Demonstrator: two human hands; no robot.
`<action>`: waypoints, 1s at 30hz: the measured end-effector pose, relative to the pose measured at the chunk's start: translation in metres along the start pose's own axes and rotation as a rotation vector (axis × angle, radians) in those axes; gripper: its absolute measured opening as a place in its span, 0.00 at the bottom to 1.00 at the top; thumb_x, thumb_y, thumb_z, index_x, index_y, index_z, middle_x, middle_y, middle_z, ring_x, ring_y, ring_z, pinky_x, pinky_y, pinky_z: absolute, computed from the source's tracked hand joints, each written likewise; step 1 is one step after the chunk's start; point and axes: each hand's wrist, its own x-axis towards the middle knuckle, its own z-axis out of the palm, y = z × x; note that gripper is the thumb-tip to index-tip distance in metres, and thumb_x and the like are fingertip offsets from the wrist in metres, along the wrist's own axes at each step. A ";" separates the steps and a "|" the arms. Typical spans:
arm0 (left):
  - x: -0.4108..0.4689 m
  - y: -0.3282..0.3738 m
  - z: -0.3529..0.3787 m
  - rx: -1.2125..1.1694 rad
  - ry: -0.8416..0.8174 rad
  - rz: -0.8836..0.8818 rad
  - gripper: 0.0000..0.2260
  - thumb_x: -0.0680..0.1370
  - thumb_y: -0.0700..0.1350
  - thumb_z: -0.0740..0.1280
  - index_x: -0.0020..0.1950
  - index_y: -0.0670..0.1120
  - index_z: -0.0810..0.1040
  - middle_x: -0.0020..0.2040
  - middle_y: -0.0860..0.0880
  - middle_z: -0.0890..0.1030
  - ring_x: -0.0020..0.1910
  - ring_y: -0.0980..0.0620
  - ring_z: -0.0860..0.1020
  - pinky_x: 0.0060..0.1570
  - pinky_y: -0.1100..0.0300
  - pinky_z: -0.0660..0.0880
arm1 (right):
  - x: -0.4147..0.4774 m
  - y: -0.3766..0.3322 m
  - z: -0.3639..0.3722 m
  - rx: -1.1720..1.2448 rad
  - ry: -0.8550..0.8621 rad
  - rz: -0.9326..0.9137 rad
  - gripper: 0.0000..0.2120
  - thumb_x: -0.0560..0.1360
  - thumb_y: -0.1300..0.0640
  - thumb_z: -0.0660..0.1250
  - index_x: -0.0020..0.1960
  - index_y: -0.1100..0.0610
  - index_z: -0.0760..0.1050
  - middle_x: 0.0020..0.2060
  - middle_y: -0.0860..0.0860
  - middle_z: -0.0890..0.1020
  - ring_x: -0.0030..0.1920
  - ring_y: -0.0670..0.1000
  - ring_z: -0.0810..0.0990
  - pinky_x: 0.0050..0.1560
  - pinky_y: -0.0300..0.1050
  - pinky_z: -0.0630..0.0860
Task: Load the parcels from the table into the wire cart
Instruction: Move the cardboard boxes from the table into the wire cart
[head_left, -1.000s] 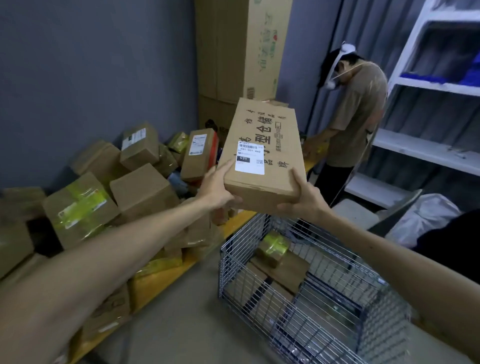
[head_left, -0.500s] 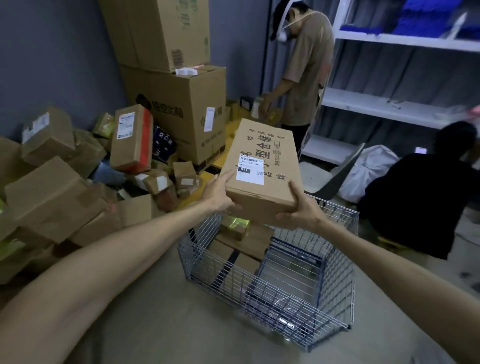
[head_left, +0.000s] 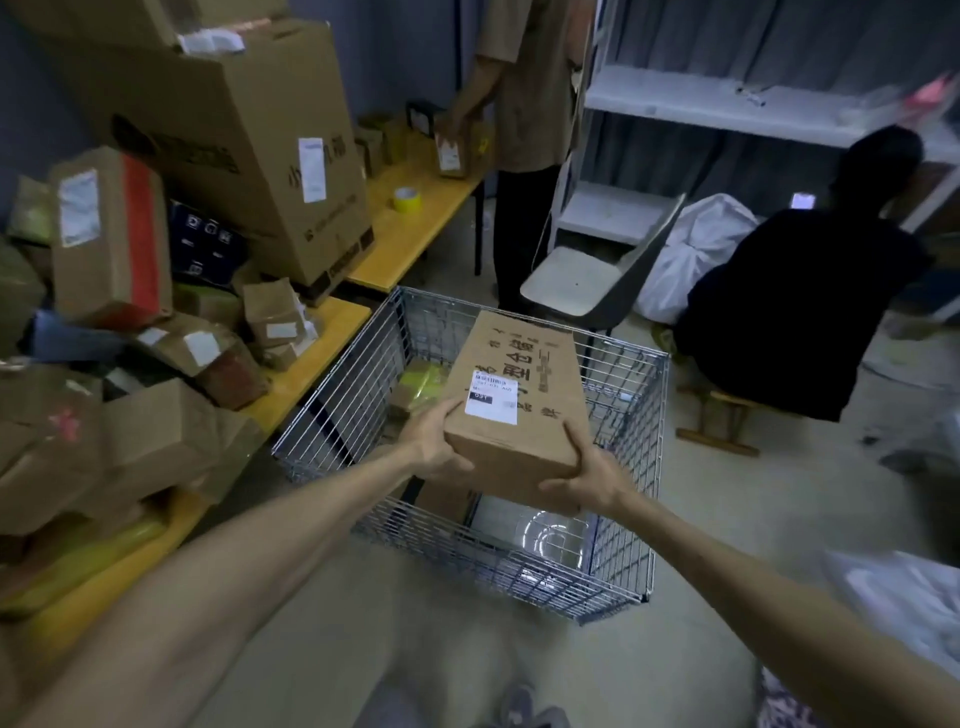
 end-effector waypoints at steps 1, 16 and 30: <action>0.005 -0.002 0.007 0.001 -0.035 -0.016 0.48 0.65 0.42 0.81 0.79 0.51 0.58 0.73 0.49 0.66 0.72 0.46 0.66 0.71 0.50 0.65 | 0.002 0.008 0.003 0.013 -0.020 0.035 0.52 0.70 0.60 0.76 0.81 0.47 0.44 0.70 0.58 0.67 0.49 0.45 0.73 0.33 0.28 0.74; 0.141 -0.065 0.037 -0.034 -0.384 -0.039 0.50 0.63 0.44 0.83 0.79 0.51 0.60 0.74 0.47 0.67 0.71 0.46 0.68 0.71 0.54 0.66 | 0.075 0.034 0.049 0.014 -0.015 0.336 0.51 0.70 0.54 0.76 0.81 0.50 0.45 0.68 0.58 0.71 0.58 0.51 0.73 0.58 0.41 0.74; 0.261 -0.137 0.149 -0.117 -0.417 -0.185 0.50 0.63 0.41 0.82 0.79 0.56 0.60 0.77 0.43 0.62 0.77 0.43 0.58 0.74 0.48 0.61 | 0.197 0.140 0.083 0.074 -0.100 0.357 0.23 0.78 0.66 0.66 0.72 0.60 0.67 0.55 0.48 0.77 0.50 0.46 0.80 0.45 0.34 0.80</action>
